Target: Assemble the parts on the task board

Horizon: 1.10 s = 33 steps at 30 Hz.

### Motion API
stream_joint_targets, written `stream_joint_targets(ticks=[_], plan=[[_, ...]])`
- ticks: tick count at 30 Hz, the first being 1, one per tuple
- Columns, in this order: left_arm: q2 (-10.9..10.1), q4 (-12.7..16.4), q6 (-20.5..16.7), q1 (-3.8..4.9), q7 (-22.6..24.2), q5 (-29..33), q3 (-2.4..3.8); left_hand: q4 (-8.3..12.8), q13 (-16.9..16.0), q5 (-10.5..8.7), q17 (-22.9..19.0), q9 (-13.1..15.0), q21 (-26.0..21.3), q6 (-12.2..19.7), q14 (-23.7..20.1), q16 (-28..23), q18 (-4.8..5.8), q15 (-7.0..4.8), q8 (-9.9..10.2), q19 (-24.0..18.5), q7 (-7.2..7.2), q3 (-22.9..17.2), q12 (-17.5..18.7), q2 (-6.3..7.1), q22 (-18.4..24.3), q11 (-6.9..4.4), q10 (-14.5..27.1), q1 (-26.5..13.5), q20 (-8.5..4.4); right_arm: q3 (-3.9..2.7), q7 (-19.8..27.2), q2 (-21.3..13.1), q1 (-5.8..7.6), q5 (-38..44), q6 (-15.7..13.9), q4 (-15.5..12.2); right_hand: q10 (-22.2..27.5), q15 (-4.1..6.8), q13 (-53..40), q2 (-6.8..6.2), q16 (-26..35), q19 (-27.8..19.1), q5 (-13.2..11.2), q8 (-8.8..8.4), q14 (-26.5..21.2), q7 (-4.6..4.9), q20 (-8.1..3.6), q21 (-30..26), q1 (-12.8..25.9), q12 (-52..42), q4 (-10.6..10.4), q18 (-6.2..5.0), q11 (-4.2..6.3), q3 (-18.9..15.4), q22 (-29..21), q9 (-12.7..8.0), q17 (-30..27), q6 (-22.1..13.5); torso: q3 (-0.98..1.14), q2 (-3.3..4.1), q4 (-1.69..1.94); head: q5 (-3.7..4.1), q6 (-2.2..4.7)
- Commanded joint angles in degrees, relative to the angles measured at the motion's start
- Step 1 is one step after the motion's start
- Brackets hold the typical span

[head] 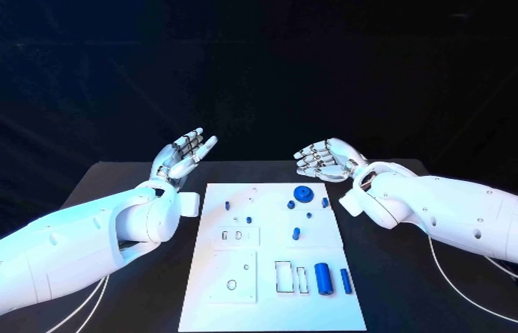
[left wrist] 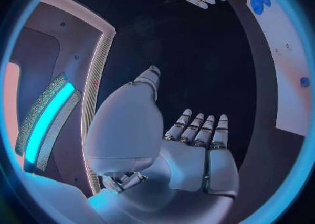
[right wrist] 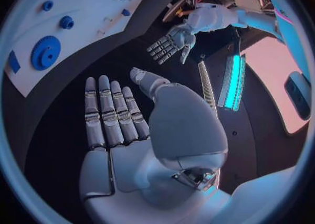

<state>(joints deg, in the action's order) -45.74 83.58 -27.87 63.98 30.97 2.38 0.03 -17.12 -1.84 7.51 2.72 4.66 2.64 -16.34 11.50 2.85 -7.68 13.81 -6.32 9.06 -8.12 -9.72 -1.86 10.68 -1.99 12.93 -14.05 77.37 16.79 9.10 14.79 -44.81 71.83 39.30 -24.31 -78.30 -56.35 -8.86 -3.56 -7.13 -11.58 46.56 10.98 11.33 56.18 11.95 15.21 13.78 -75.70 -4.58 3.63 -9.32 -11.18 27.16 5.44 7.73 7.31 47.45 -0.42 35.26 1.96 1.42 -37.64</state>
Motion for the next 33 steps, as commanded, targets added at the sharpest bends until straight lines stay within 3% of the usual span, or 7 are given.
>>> stream_joint_targets(ticks=[1, 5, 9, 13, 19, 24, 33], plan=[[-0.7, 1.6, 1.7, 0.26, 1.1, -0.4, 0.06, 0.1, -0.5, -0.52, 1.4, 1.0, 2.2, -3.9, 6.3, 2.2, 1.57, 0.96, -1.6, 5.1, -7.82, -1.3, -1.0, -1.4, -1.1, 1.27, -5.2, 0.5, 0.02, -0.07, -4.4, -0.2, 0.61, 14.4, 4.8, -0.3, -5.5, 2.98, -0.2, -2.17, -3.2, 7.8, -0.6, 1.14, 9.9, 0.78, -2.8, 4.1, 0.3, 0.7, 0.2, -1.29, 1.95, 1.6, 1.5, 0.5, 2.3, 4.8, -0.1, 1.24, 0.72, 0.56, -0.1], [-2.1, 3.8, 2.0, 0.42, 0.9, -1.5, 0.07, 0.3, -1.6, -1.05, 4.8, 3.3, 10.1, -13.5, 22.0, 8.0, 0.85, -0.22, -5.5, 24.0, -8.49, -3.1, -3.9, -2.98, -4.7, 2.05, -21.1, 1.8, -0.07, -0.11, -6.2, -0.5, 1.33, 25.2, 7.9, -0.9, -8.7, 6.03, -0.3, -3.24, -9.1, 15.6, -0.1, 1.46, 19.5, -0.49, -6.37, 11.2, -0.4, 0.7, 0.7, -1.16, 3.8, -0.1, 5.2, 0.8, 6.9, 6.8, -0.2, 2.05, 1.24, 1.26, -0.34], [-3.7, 6.7, 2.6, 0.52, 0.5, -2.7, 0.1, 0.7, -2.0, -1.4, 6.5, 5.7, 12.9, -24.6, 28.9, 11.1, -1.2, -1.97, -9.9, 29.5, -6.75, -4.5, -6.0, -3.48, -5.2, 0.22, -33.4, 3.2, -0.22, -0.15, -8.8, -0.8, 1.93, 34.0, 9.5, -1.8, -11.8, 7.87, -0.6, -3.99, -15.0, 19.7, -0.1, 1.67, 25.1, -1.48, -8.33, 17.8, 0.0, 0.4, 0.2, -1.1, 4.97, -1.0, 9.1, 1.3, 12.0, 8.7, -0.3, 2.95, 1.72, 2.01, -0.29], [-5.1, 9.2, 3.4, 0.58, -0.2, -3.6, 0.13, 0.9, -1.9, -1.49, 7.8, 5.8, 14.8, -26.5, 33.1, 13.3, -2.56, -3.22, -10.1, 33.3, -6.49, -5.5, -5.4, -2.99, -5.6, -0.62, -36.3, 4.1, -0.35, -0.17, -11.6, -0.9, 2.23, 40.4, 9.9, -2.6, -13.6, 8.8, -0.8, -5.95, -24.9, 21.5, 0.2, 1.03, 28.5, -2.28, -9.44, 25.2, 1.4, 1.0, -1.5, -0.95, 5.87, 0.7, 14.4, 2.1, 21.0, 9.6, -0.44, 3.73, 2.14, 2.51, -0.34], [-6.3, 11.3, 4.2, 0.63, -0.8, -4.2, 0.16, 1.0, -1.9, -1.51, 8.4, 5.8, 15.6, -27.1, 34.3, 14.1, -2.76, -3.6, -10.0, 34.8, -6.35, -5.9, -5.1, -2.79, -5.7, -0.89, -37.5, 4.4, -0.52, -0.18, -15.0, -0.6, 2.33, 45.3, 10.3, -3.1, -12.2, 8.16, -1.0, -8.25, -56.0, 31.8, 0.0, 0.51, 29.9, -2.35, -9.24, 56.2, 1.9, 1.0, -4.1, 4.05, 5.68, 2.2, 53.6, 4.0, 52.1, 9.9, -0.42, 4.37, 2.59, 2.77, -0.48], [-6.7, 12.1, 4.5, 0.69, -1.1, -4.3, 0.18, 1.0, -1.9, -1.51, 8.5, 5.8, 15.6, -27.2, 34.4, 14.1, -2.77, -3.62, -10.0, 34.9, -6.36, -5.9, -5.1, -2.75, -5.7, -0.91, -37.6, 4.5, -0.53, -0.17, -17.2, -0.2, 2.29, 47.8, 10.9, -3.1, -11.4, 7.98, -1.2, -8.52, -62.2, 33.2, 0.2, 0.49, 30.0, -2.14, -8.61, 62.1, 1.8, 1.0, -5.1, 5.08, 5.38, 1.7, 61.6, 5.0, 58.2, 10.0, -0.49, 4.78, 2.89, 3.08, -0.45], [-7.1, 12.7, 4.7, 0.82, -1.2, -4.3, 0.23, 1.1, -1.9, -1.52, 8.5, 5.7, 15.7, -27.1, 34.3, 14.1, -2.77, -3.6, -9.9, 35.0, -6.51, -5.9, -4.9, -2.55, -5.7, -0.84, -37.6, 4.6, -0.55, -0.17, -19.2, 0.3, 2.16, 50.4, 11.9, -2.4, -10.6, 7.72, -1.5, -8.47, -65.6, 34.2, 0.5, 0.42, 30.2, -2.1, -8.21, 65.3, 1.3, 0.9, -5.8, 5.71, 5.25, 0.6, 66.3, 5.8, 61.7, 10.0, -0.63, 5.16, 3.1, 3.49, -0.59]])
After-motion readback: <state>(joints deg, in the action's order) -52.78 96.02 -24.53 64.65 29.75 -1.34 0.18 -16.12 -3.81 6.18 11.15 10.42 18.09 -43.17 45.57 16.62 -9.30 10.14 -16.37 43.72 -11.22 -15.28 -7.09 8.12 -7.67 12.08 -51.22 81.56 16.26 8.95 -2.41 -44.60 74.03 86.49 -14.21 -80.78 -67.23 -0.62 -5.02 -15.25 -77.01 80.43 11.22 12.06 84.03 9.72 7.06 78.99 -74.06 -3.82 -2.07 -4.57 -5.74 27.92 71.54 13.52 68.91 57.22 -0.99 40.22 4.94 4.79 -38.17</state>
